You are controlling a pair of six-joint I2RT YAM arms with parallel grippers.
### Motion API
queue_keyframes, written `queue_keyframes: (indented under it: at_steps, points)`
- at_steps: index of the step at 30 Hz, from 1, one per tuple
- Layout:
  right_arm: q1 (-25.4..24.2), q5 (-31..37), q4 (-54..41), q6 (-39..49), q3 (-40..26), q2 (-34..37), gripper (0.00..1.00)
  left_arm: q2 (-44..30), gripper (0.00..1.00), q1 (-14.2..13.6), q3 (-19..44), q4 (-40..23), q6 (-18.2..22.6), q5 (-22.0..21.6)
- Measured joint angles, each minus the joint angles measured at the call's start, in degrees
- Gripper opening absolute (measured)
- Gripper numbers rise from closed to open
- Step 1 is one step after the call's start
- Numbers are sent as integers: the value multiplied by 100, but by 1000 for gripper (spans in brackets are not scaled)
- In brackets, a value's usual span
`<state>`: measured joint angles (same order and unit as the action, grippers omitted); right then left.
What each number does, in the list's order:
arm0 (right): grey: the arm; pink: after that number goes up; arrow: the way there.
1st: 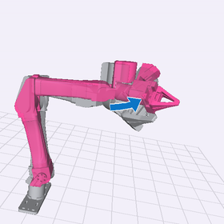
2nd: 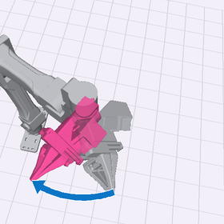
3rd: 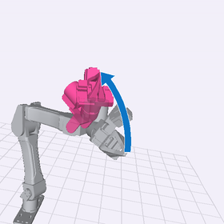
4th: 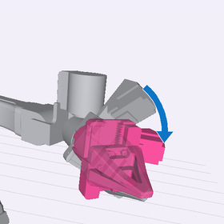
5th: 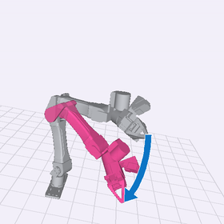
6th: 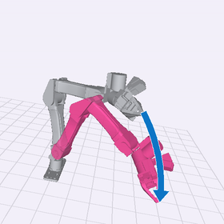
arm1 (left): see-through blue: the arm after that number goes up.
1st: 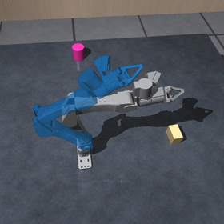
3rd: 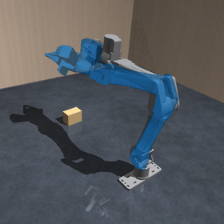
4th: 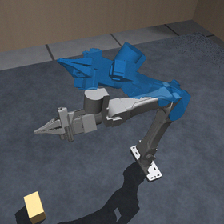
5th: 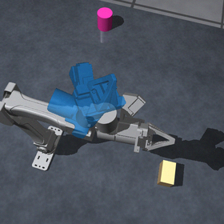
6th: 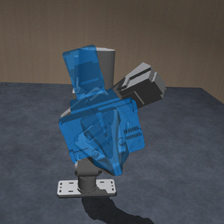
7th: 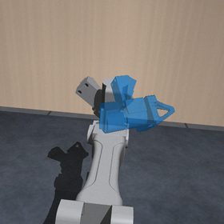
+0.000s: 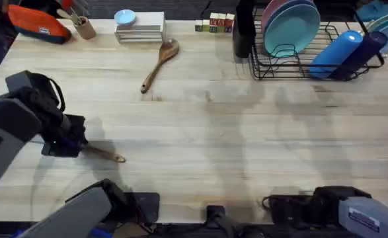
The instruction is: Pick up the spoon on the table one by one and put them onto the rack
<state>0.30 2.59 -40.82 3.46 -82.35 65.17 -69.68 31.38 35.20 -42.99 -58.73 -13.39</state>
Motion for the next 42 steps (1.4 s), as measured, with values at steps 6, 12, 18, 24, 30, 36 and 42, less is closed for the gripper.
queue_keyframes:
  at_steps: [6, 12, 18, 24, 30, 36, 42]
  points:
    - [0, 0, 0, 0, 0, 0, 996, -106, 43, -276, 540, -139, 346, 429]
    - [0, -2, 2, 2, 0, 0, 996, -111, 41, -816, 1383, -131, 509, 530]
    - [0, 0, 2, 2, 0, 0, 996, -111, 42, -1547, 1985, 248, 548, 550]
    - [0, -2, 2, 0, 0, 0, 996, -111, 41, -2518, 2220, 1411, 649, 561]
    - [0, 0, 2, 2, 0, 0, 996, -115, 41, -3660, 2229, 2984, 770, 500]
    - [0, -1, 2, 2, 0, 0, 996, -119, 41, -5060, 2240, 4708, 2163, 288]
    - [0, -1, 2, 2, 0, 0, 996, -121, 40, -5622, 2240, 4925, 3364, 285]
